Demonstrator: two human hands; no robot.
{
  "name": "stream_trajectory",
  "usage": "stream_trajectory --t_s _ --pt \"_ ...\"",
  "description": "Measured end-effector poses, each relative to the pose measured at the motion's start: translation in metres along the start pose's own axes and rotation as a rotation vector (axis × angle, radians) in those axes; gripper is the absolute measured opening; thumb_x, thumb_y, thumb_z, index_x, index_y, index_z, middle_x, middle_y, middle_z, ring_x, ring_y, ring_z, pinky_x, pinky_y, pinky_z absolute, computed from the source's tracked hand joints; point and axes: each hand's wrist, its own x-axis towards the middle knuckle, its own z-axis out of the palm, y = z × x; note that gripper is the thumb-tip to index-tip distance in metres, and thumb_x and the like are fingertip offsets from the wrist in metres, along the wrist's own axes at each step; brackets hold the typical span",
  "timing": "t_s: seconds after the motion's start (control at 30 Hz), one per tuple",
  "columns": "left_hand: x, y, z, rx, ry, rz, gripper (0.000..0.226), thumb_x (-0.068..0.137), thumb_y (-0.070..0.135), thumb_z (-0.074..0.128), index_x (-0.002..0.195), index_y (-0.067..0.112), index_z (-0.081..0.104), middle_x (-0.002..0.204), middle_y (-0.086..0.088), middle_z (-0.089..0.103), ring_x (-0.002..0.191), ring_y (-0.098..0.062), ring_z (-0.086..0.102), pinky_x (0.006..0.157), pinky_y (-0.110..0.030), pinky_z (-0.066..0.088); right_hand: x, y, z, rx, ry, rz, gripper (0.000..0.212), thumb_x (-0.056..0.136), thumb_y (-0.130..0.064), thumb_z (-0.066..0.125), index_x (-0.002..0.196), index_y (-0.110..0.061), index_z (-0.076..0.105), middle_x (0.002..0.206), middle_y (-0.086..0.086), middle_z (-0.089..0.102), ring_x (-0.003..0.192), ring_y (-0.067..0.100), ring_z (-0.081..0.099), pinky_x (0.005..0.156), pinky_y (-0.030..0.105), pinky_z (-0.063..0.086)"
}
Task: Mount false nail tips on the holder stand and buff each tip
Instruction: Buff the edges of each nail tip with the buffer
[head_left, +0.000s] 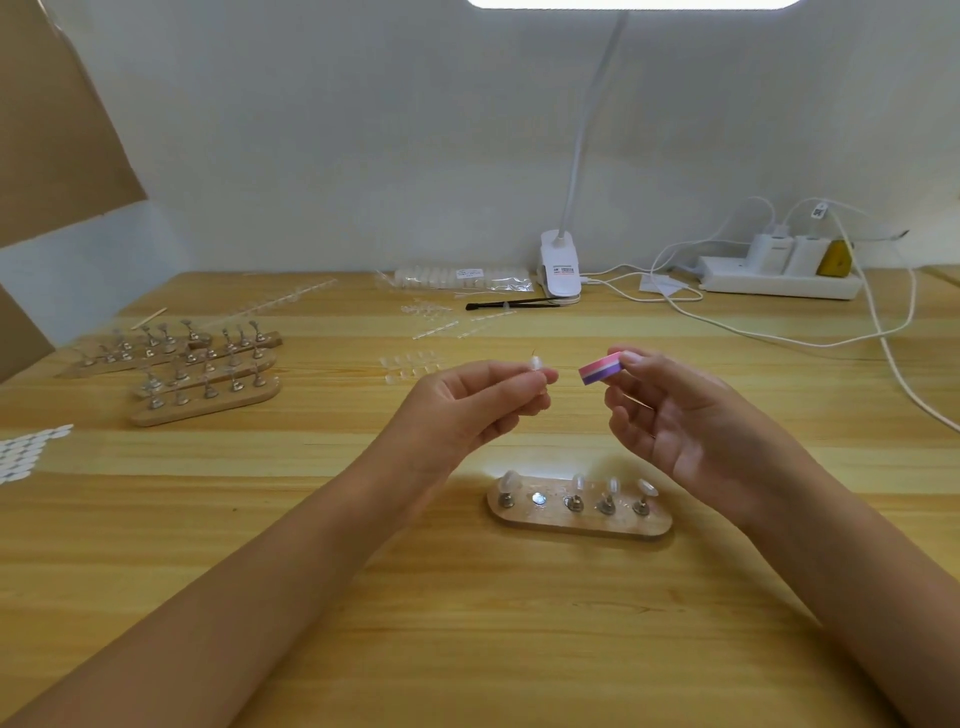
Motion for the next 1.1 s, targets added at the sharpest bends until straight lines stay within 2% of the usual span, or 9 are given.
stream_trajectory --t_s 0.13,0.27,0.43,0.6,0.7,0.87,1.0,1.1 --pt "0.000 0.005 0.001 -0.054 0.067 -0.011 0.041 0.084 0.062 0.060 0.093 0.029 0.081 0.096 0.001 0.077 0.095 -0.006 0.070 0.080 -0.015 0.052 -0.001 0.000 0.001 -0.013 -0.025 -0.017 0.027 0.073 -0.020 0.071 0.100 -0.015 0.070 0.086 0.003 0.068 0.069 0.010 0.064 0.062 0.021 0.056" --pt "0.000 0.005 0.000 -0.077 0.077 -0.008 0.033 0.077 0.049 0.065 0.094 0.025 0.081 0.095 0.000 0.077 0.092 -0.005 0.069 0.077 -0.014 0.052 -0.005 -0.001 0.004 -0.055 -0.074 -0.056 0.028 0.071 -0.022 0.072 0.098 -0.016 0.073 0.090 0.005 0.069 0.073 0.011 0.066 0.066 0.022 0.057" --pt "0.002 -0.001 -0.002 -0.099 0.038 -0.035 0.039 0.080 0.034 0.069 0.116 0.019 0.073 0.097 0.001 0.076 0.094 -0.007 0.069 0.082 -0.017 0.053 -0.013 0.001 0.011 -0.304 -0.173 -0.155 0.037 0.071 -0.031 0.074 0.106 -0.019 0.076 0.099 0.006 0.074 0.088 0.011 0.068 0.071 0.019 0.054" --pt "0.003 -0.005 -0.002 -0.094 -0.004 -0.034 0.034 0.082 0.033 0.069 0.110 0.016 0.077 0.105 -0.004 0.075 0.100 -0.011 0.068 0.095 -0.023 0.053 -0.017 0.005 0.015 -0.439 -0.242 -0.247 0.026 0.078 -0.031 0.071 0.103 -0.024 0.075 0.108 0.005 0.074 0.101 0.016 0.070 0.078 0.020 0.054" --pt "0.003 -0.005 -0.002 -0.091 -0.025 -0.040 0.029 0.080 0.033 0.070 0.105 0.021 0.078 0.105 -0.004 0.075 0.098 -0.011 0.068 0.093 -0.022 0.053 -0.017 0.006 0.016 -0.441 -0.253 -0.259 0.023 0.080 -0.029 0.070 0.103 -0.025 0.074 0.108 0.005 0.074 0.101 0.017 0.070 0.078 0.021 0.055" --pt "0.004 -0.005 -0.004 -0.038 0.011 -0.069 0.017 0.078 0.034 0.078 0.094 0.029 0.078 0.109 -0.003 0.074 0.103 -0.012 0.068 0.093 -0.026 0.052 -0.016 0.006 0.016 -0.405 -0.214 -0.261 0.029 0.078 -0.027 0.071 0.105 -0.017 0.073 0.102 0.009 0.074 0.094 0.019 0.071 0.076 0.021 0.055" --pt "0.005 -0.006 -0.003 -0.069 0.071 -0.041 0.024 0.074 0.037 0.081 0.094 0.024 0.076 0.097 0.002 0.075 0.094 -0.008 0.068 0.082 -0.020 0.051 -0.017 0.005 0.015 -0.398 -0.202 -0.250 0.029 0.076 -0.028 0.072 0.102 -0.017 0.074 0.099 0.008 0.073 0.093 0.019 0.071 0.076 0.021 0.055" --pt "0.005 -0.007 -0.005 -0.081 0.077 -0.028 0.028 0.074 0.037 0.075 0.099 0.024 0.075 0.095 0.003 0.075 0.093 -0.009 0.068 0.083 -0.022 0.051 -0.017 0.008 0.015 -0.449 -0.209 -0.238 0.029 0.077 -0.025 0.071 0.104 -0.014 0.072 0.097 0.007 0.073 0.092 0.018 0.072 0.076 0.020 0.055"
